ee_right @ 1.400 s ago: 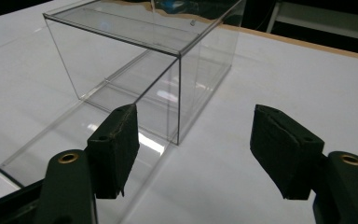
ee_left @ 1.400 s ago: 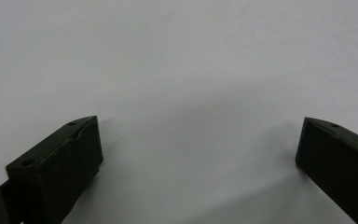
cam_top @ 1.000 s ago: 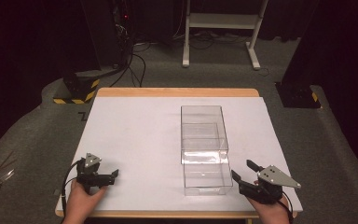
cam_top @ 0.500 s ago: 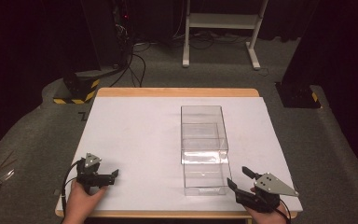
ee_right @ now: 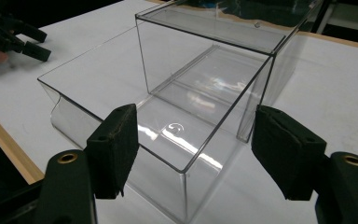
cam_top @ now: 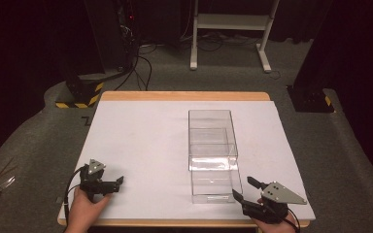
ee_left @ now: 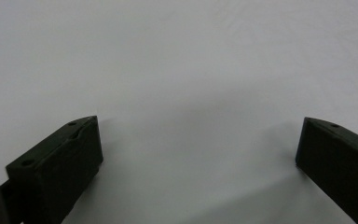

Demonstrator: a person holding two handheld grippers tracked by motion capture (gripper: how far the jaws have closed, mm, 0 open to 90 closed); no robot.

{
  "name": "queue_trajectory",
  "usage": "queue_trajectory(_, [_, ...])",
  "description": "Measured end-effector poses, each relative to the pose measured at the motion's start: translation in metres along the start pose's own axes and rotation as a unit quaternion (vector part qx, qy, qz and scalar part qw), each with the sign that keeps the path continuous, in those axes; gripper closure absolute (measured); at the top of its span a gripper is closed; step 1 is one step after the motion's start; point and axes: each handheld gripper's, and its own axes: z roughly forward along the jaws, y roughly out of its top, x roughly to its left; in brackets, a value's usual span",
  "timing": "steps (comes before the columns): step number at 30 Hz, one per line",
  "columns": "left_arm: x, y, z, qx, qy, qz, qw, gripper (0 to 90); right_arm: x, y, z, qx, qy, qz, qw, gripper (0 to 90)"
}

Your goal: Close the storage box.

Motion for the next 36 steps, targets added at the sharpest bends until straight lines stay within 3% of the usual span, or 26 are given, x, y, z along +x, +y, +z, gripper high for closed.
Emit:
queue_trajectory(14, [0.0,0.0,0.0,0.0,0.0,0.0,1.0,0.6,0.0,-0.006,0.007,0.016,0.013,-0.001,0.9998,27.8])
queue_trajectory(27, [0.0,0.0,0.0,0.0,0.0,0.001,1.0,0.6,-0.001,-0.005,0.017,0.01,-0.009,-0.003,0.9999,28.7])
queue_trajectory(36, [0.0,0.0,0.0,0.0,0.0,0.001,1.0,0.6,-0.003,-0.009,0.016,0.015,-0.009,-0.001,0.9999,29.2])
